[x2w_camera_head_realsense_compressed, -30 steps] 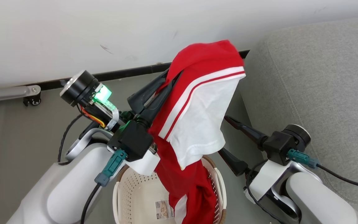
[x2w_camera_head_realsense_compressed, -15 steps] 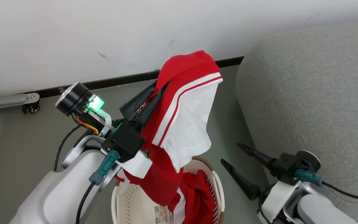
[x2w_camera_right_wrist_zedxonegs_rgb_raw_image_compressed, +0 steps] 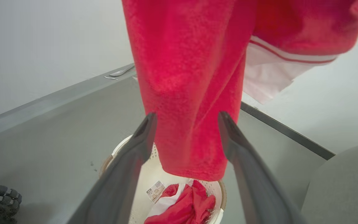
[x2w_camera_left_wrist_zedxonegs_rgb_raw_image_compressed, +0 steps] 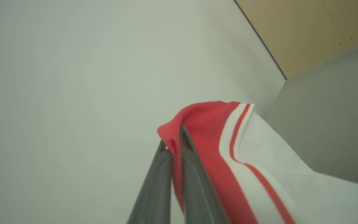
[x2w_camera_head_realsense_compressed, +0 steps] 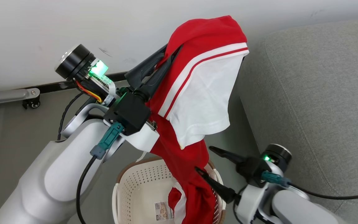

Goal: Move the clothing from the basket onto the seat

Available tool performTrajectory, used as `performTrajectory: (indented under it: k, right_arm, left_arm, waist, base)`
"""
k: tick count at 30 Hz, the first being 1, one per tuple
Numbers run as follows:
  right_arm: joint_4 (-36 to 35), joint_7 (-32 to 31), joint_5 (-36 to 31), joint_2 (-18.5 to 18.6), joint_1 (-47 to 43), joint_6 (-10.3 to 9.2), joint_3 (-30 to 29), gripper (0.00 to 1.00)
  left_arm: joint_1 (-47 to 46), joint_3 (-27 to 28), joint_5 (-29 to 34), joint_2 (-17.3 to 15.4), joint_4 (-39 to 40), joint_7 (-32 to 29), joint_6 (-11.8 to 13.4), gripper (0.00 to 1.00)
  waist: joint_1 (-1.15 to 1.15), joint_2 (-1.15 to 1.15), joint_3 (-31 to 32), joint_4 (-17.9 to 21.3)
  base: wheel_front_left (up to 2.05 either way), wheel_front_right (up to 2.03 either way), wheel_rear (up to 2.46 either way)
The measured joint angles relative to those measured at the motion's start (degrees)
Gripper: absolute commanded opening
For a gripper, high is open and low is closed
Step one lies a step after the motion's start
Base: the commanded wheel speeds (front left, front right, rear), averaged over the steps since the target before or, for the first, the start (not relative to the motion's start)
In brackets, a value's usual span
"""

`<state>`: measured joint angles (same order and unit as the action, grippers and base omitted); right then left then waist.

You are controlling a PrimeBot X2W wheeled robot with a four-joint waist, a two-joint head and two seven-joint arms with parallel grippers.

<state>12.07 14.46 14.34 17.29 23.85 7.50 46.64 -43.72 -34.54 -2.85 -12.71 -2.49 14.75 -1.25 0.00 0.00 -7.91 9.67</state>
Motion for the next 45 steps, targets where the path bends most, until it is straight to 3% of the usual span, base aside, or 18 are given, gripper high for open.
performTrajectory:
  k: [8,21,29,40,41,42,45]
  right_arm:
    - [3.32,0.0,-1.64,-5.31,2.53,0.0,2.58,1.0]
    - [9.42,0.0,-9.29,-13.33,2.41,0.0,-3.21,1.0]
    - [12.22,0.01,-17.17,-13.81,2.5,0.0,-12.2,1.0]
    - [12.27,0.0,-20.34,-13.83,3.28,0.0,-13.25,1.0]
    - [11.96,0.01,-20.33,-13.69,3.72,0.0,-12.52,0.87]
    - [11.57,0.0,-20.13,-13.69,3.97,0.0,-11.71,0.48]
    - [10.88,0.01,-19.61,-13.8,4.04,0.0,-9.87,0.0]
  left_arm:
    - [-2.33,-0.59,0.01,2.11,-3.19,-0.3,-0.43,0.0]
    - [-4.04,-0.46,0.03,3.76,-7.19,-2.14,0.62,0.0]
    - [-4.14,-0.92,0.27,5.34,-8.69,-3.12,0.67,0.0]
    - [-4.15,-1.89,-0.04,7.25,-9.78,-3.09,0.67,0.0]
    - [-4.15,-2.03,-0.14,7.35,-9.88,-3.09,0.67,0.0]
    - [-4.15,-2.18,-0.16,7.4,-9.94,-3.08,0.67,0.0]
    - [-4.15,-2.23,-0.16,7.43,-10.35,-3.07,0.67,0.0]
  waist:
    - [0.0,0.0,0.55,-0.54]
    - [0.0,0.0,1.6,-0.49]
    - [0.0,0.0,1.82,-0.52]
    - [0.0,0.0,1.84,-1.56]
    - [0.0,0.0,1.82,-1.67]
    - [0.0,0.0,1.79,-1.79]
    - [0.0,0.0,1.68,-2.06]
  base:
    - [0.0,0.0,0.0]
    - [0.0,0.0,0.0]
    - [0.0,0.0,0.0]
    - [0.0,0.0,0.0]
    - [0.0,0.0,0.0]
    - [0.0,0.0,0.0]
    - [0.0,0.0,0.0]
